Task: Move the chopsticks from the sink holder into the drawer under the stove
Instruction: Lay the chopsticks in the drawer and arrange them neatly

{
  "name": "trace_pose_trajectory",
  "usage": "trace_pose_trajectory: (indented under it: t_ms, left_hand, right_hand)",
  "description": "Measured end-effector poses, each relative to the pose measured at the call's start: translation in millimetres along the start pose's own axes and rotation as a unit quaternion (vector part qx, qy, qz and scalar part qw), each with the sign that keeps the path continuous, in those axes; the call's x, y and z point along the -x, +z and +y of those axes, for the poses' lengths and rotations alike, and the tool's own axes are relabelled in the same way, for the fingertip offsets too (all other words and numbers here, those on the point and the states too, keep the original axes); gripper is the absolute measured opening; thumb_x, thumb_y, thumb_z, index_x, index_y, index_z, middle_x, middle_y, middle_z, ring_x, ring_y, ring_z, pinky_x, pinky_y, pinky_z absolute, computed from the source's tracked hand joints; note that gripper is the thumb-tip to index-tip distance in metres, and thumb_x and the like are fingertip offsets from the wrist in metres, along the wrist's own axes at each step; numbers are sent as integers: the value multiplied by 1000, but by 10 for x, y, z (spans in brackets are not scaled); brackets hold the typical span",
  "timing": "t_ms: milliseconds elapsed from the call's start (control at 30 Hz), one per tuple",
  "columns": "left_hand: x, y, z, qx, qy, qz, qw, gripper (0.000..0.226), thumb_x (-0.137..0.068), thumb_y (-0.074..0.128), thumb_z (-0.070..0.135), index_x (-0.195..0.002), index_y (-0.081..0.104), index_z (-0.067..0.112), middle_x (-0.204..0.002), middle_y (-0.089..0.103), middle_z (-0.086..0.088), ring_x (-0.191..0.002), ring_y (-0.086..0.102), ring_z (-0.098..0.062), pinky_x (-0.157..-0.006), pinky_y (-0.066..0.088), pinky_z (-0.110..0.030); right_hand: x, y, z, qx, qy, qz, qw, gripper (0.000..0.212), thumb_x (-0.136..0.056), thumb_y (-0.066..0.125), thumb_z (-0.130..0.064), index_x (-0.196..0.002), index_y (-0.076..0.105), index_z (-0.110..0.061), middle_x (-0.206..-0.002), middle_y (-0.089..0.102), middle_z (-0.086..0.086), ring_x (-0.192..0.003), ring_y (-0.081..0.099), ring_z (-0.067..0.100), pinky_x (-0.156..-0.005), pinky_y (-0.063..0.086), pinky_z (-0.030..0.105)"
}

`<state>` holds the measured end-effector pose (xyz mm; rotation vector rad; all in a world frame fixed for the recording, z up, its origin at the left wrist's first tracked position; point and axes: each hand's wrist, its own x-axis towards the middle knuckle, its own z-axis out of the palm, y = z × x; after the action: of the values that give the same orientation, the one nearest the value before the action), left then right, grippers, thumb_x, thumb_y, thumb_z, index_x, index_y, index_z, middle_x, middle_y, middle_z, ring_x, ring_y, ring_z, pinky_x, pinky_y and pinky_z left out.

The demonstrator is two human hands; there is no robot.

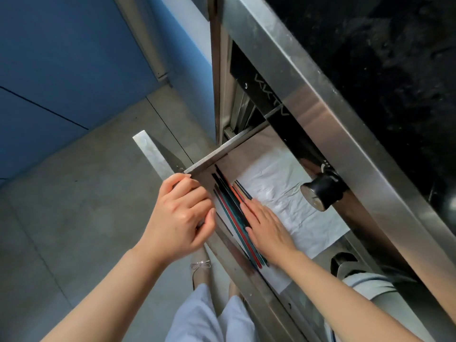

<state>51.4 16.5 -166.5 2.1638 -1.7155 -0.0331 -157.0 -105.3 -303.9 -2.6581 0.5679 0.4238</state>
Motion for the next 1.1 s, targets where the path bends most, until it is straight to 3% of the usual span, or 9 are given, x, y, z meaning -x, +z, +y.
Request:
trace_pose_trajectory:
  t_ms: [33, 100, 300, 500, 767, 1033, 1100]
  left_hand:
    - [3, 4, 3, 0, -1, 1, 1000, 38, -94, 40, 23, -65, 64, 14, -74, 64, 3, -77, 57, -24, -103, 33, -33]
    - [16, 10, 12, -1, 0, 5, 1000, 37, -94, 41, 22, -66, 64, 14, -74, 63, 3, -76, 57, -25, -101, 34, -34]
    - [31, 57, -9, -17, 6, 23, 1000, 38, -94, 39, 23, -64, 60, 15, -72, 61, 1, -71, 53, -26, -97, 37, -36]
    - [44, 98, -31, -23, 13, 37, 999, 38, -94, 38, 22, -65, 61, 14, -73, 61, 0, -70, 53, -26, -96, 39, -38]
    - [50, 109, -20, -25, 10, 39, 999, 41, -95, 35, 23, -64, 60, 13, -72, 60, -2, -69, 52, -26, -95, 39, -39]
    - [36, 114, -16, -25, 8, 49, 998, 44, -96, 32, 23, -64, 59, 12, -70, 59, -3, -68, 51, -28, -94, 39, -39]
    - [36, 110, -15, -25, 7, 48, 999, 44, -96, 32, 23, -64, 59, 12, -71, 59, -4, -68, 51, -28, -94, 39, -39]
  right_hand:
    - [5, 39, 8, 24, -20, -27, 999, 65, -98, 40, -31, -152, 8, -15, -160, 5, 3, -148, 5, 20, -118, 5, 37]
    - [18, 109, 37, 58, -35, -64, 996, 69, -98, 32, -41, -152, -1, -16, -160, -7, 3, -147, -5, 20, -119, 1, 40]
    - [-14, 227, 53, 98, -30, -57, 993, 81, -90, 36, -61, -152, 11, -15, -159, 10, 9, -146, 7, 27, -115, 22, 50]
    - [-14, 260, 30, 119, -27, -54, 991, 85, -91, 33, -62, -151, 10, -6, -159, 9, 13, -146, 6, 30, -116, 17, 50]
    - [41, 177, 195, 109, -67, -79, 989, 76, -91, 30, -53, -152, 10, -12, -159, 5, 8, -146, 1, 26, -118, 13, 46]
    - [-100, 179, 80, 90, -30, -54, 994, 73, -94, 31, -53, -151, 14, -11, -159, 10, 6, -147, 6, 21, -117, 18, 46]
    - [-83, 201, 25, 94, -47, -46, 993, 71, -94, 31, -53, -149, 21, -11, -158, 19, 6, -146, 14, 22, -116, 21, 46]
